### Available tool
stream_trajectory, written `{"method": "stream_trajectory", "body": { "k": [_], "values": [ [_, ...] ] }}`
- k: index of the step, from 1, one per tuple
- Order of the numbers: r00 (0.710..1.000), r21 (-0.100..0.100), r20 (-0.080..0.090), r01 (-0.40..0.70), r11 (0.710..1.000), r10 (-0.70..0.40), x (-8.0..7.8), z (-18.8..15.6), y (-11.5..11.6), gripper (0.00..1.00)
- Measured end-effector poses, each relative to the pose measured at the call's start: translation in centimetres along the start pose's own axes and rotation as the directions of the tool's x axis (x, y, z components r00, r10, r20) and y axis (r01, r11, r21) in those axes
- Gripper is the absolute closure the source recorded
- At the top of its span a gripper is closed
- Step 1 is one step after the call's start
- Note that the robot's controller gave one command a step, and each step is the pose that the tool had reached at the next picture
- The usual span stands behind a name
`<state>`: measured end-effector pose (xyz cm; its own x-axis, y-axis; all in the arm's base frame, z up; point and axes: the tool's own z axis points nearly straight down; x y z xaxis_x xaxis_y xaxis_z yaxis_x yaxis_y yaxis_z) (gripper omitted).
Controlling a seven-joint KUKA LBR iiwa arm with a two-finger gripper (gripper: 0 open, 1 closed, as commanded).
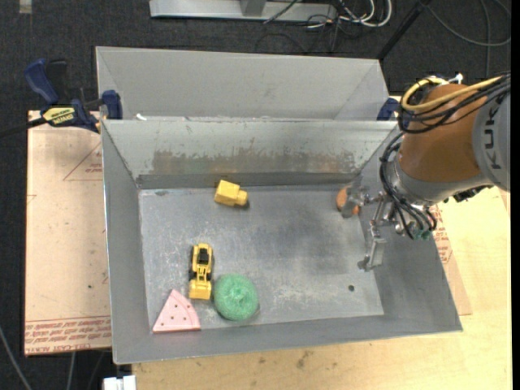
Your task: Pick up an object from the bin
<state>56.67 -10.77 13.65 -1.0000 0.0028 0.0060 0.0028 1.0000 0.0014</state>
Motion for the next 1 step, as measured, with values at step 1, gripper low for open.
{"method": "stream_trajectory", "body": {
  "k": [1],
  "values": [
    [1.000, 0.001, 0.007, 0.002, 1.000, -0.002, -0.17, -0.47, 0.03, 0.00]
  ]
}}
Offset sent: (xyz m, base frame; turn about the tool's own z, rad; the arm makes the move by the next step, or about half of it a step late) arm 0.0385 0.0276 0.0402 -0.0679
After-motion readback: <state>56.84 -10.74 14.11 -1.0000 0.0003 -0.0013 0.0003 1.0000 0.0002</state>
